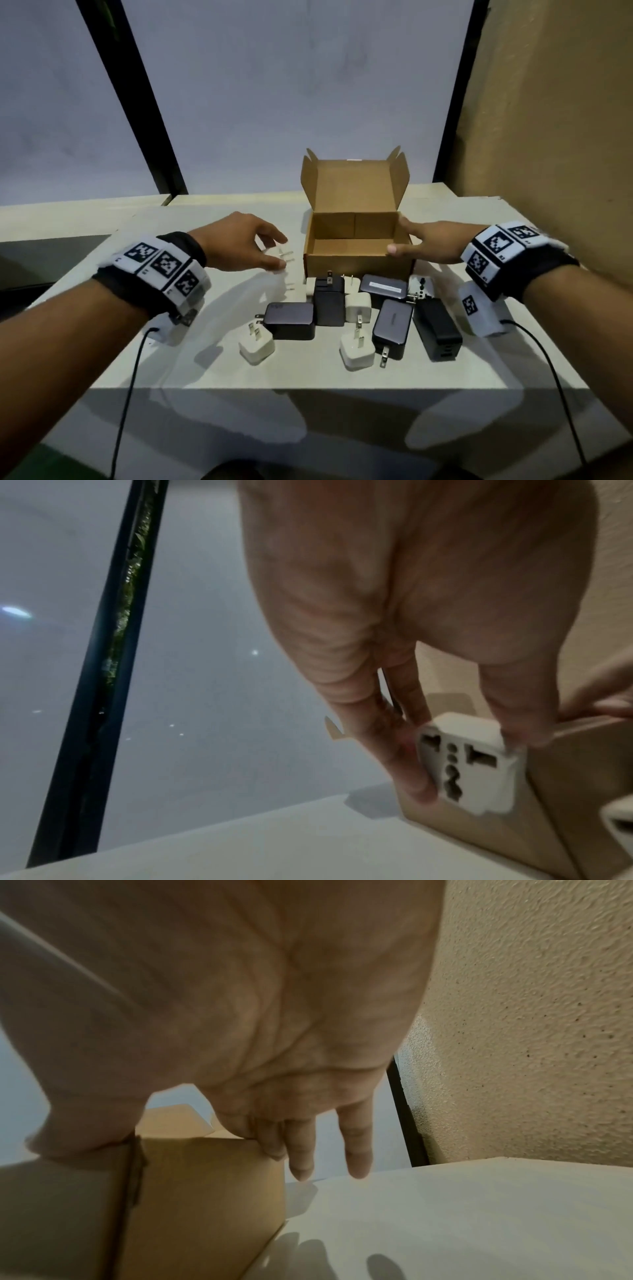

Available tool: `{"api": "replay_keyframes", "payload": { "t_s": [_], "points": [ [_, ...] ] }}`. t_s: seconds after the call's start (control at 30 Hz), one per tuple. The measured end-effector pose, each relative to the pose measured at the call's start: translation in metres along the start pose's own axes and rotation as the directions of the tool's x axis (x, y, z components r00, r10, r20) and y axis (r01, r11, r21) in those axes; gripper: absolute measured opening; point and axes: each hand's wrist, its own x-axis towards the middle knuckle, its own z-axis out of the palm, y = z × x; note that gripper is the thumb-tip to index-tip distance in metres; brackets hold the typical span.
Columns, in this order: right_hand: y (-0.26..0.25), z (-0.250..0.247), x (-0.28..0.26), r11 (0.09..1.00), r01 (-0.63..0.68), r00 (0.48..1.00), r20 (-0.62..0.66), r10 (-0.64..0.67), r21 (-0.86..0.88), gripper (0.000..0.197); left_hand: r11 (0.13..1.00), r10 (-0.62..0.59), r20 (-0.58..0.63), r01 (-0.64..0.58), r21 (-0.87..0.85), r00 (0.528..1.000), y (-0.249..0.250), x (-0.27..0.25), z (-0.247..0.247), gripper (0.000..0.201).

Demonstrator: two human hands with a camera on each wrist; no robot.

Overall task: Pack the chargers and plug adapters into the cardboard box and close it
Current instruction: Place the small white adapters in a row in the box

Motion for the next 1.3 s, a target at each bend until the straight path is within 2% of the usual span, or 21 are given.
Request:
{"api": "replay_keyframes", "payload": {
  "t_s": [0.13, 0.23, 0.33, 0.47, 0.57, 0.67, 0.87, 0.97, 1.1, 1.2, 1.3],
  "points": [
    [0.001, -0.004, 0.003, 1.000, 0.012, 1.000, 0.002, -0.012, -0.003, 0.092, 0.976, 0.010, -0.194, -0.052, -0.211, 0.981, 0.004, 0.012, -0.013, 0.035],
    [0.000, -0.007, 0.002, 0.999, 0.037, 0.999, -0.008, -0.037, -0.006, 0.088, 0.950, 0.028, -0.252, -0.104, -0.294, 0.967, 0.016, 0.032, -0.008, 0.037],
    [0.000, -0.009, 0.003, 0.997, 0.052, 0.999, -0.014, -0.052, -0.058, 0.085, 0.964, 0.106, -0.253, -0.162, -0.212, 0.962, 0.028, 0.058, 0.003, 0.037],
    [0.002, -0.008, 0.006, 0.992, 0.080, 0.997, -0.008, -0.081, -0.100, 0.081, 0.974, 0.220, -0.157, -0.227, -0.025, 0.963, 0.048, 0.088, 0.015, 0.038],
    [0.004, -0.009, 0.008, 0.991, 0.090, 0.996, 0.001, -0.091, -0.103, 0.080, 0.970, 0.212, -0.126, -0.193, 0.151, 0.969, 0.055, 0.102, 0.026, 0.039],
    [0.006, -0.008, 0.009, 0.990, 0.095, 0.995, 0.007, -0.095, -0.100, 0.084, 0.929, 0.180, -0.120, -0.129, 0.347, 0.976, 0.056, 0.109, 0.035, 0.039],
    [0.008, -0.005, 0.011, 0.989, 0.108, 0.994, -0.006, -0.109, -0.104, 0.083, 0.832, 0.126, -0.150, -0.022, 0.555, 0.981, 0.062, 0.119, 0.039, 0.035],
    [0.008, -0.006, 0.012, 0.989, 0.118, 0.993, -0.006, -0.119, -0.093, 0.079, 0.809, 0.117, -0.170, 0.006, 0.588, 0.978, 0.061, 0.123, 0.044, 0.041],
    [0.009, -0.005, 0.013, 0.991, 0.111, 0.994, 0.002, -0.111, -0.081, 0.080, 0.804, 0.147, -0.215, 0.010, 0.594, 0.966, 0.061, 0.124, 0.046, 0.036],
    [0.009, -0.005, 0.015, 0.992, 0.108, 0.994, 0.010, -0.107, -0.073, 0.083, 0.842, 0.140, -0.218, 0.000, 0.540, 0.966, 0.061, 0.120, 0.041, 0.039],
    [0.010, -0.004, 0.016, 0.993, 0.101, 0.995, 0.004, -0.101, -0.067, 0.084, 0.905, 0.196, -0.270, -0.068, 0.419, 0.943, 0.063, 0.105, 0.027, 0.036]
  ]
}}
